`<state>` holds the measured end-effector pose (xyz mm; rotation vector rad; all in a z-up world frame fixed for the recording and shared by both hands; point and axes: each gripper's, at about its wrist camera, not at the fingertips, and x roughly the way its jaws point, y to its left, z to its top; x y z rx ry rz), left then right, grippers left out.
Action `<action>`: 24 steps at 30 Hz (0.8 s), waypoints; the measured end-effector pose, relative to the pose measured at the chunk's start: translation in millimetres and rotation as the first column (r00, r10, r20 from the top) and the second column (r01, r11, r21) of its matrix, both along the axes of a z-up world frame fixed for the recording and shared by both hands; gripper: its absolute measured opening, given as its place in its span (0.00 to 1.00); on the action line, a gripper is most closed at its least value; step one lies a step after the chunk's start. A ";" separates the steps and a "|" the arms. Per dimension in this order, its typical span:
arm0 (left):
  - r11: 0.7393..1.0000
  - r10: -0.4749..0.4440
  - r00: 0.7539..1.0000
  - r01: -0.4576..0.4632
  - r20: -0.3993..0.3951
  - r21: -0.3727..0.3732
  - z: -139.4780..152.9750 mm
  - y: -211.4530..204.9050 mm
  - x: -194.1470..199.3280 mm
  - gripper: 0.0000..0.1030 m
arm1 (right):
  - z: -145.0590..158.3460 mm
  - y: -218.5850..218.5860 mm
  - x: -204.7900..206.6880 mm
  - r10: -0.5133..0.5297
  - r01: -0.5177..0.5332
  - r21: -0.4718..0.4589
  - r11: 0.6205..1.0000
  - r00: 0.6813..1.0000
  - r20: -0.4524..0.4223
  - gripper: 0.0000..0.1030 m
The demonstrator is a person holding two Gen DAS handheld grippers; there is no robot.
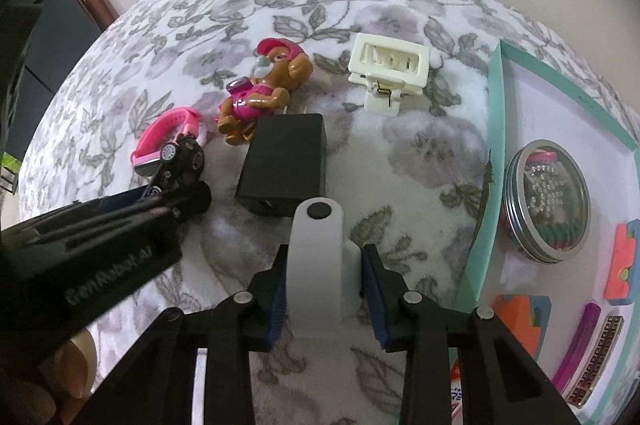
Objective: Organize rigid objects
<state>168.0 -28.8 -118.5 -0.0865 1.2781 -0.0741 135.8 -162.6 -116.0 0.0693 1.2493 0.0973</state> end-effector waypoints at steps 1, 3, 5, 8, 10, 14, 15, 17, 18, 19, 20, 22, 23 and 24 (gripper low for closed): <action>1.000 -0.007 1.000 0.007 0.002 0.011 -0.4 -1.3 -0.3 0.40 | 0.3 0.3 -1.4 -0.001 0.001 0.002 1.000 1.000 0.000 0.35; 0.999 -0.022 1.000 0.021 0.008 0.039 -2.2 -7.3 0.2 0.40 | -0.2 -0.4 0.0 0.001 -0.001 0.001 1.000 1.000 0.001 0.35; 0.997 -0.035 0.999 0.034 0.015 0.065 -3.1 -10.6 -0.3 0.40 | -0.7 1.0 -0.7 0.004 -0.004 -0.005 1.000 1.000 0.003 0.36; 0.996 -0.043 0.999 0.041 0.020 0.083 -3.5 -11.7 -1.4 0.39 | -0.7 1.7 -0.5 0.007 -0.007 -0.012 1.000 1.000 0.005 0.36; 0.996 -0.036 0.999 0.034 0.018 0.081 -2.0 -11.6 -3.0 0.36 | -1.2 2.5 -0.2 0.008 -0.008 -0.013 1.000 1.000 0.004 0.36; 0.999 -0.013 1.000 0.013 0.007 0.033 0.5 -6.1 -4.6 0.35 | -0.7 0.2 0.2 0.004 -0.004 -0.001 1.000 1.000 0.001 0.36; 1.000 -0.008 1.000 0.008 0.003 0.016 1.1 -3.7 -3.9 0.32 | -0.4 -0.4 0.5 0.003 -0.003 0.002 1.000 1.000 -0.002 0.35; 0.999 0.003 1.000 -0.003 -0.008 -0.035 3.3 -0.3 -4.0 0.28 | 1.1 -2.1 1.2 -0.003 0.003 0.016 1.000 1.000 -0.007 0.35; 0.999 0.009 1.000 -0.010 -0.013 -0.042 4.5 1.4 -4.5 0.28 | 1.7 -3.8 1.6 -0.009 0.009 0.030 1.000 1.000 -0.009 0.35; 0.999 0.013 1.000 -0.014 -0.015 -0.041 5.8 1.9 -5.2 0.28 | 2.2 -6.1 1.8 -0.016 0.017 0.047 0.999 1.000 -0.012 0.35; 0.999 0.015 1.000 -0.016 -0.015 -0.039 6.6 2.8 -4.9 0.28 | 2.2 -9.6 1.9 -0.028 0.029 0.069 0.997 0.999 -0.017 0.35; 0.999 0.026 0.999 -0.027 -0.020 -0.047 8.0 4.3 -5.3 0.28 | 2.1 -13.9 2.0 -0.045 0.047 0.091 0.995 0.999 -0.025 0.35; 0.997 0.034 0.999 -0.035 -0.023 -0.061 10.5 6.9 -6.0 0.28 | 2.6 -16.9 2.1 -0.056 0.058 0.103 0.993 0.998 -0.030 0.35; 0.996 0.040 0.999 -0.041 -0.023 -0.074 12.3 8.0 -6.1 0.28 | 3.5 -18.7 2.3 -0.061 0.064 0.111 0.992 0.998 -0.030 0.35</action>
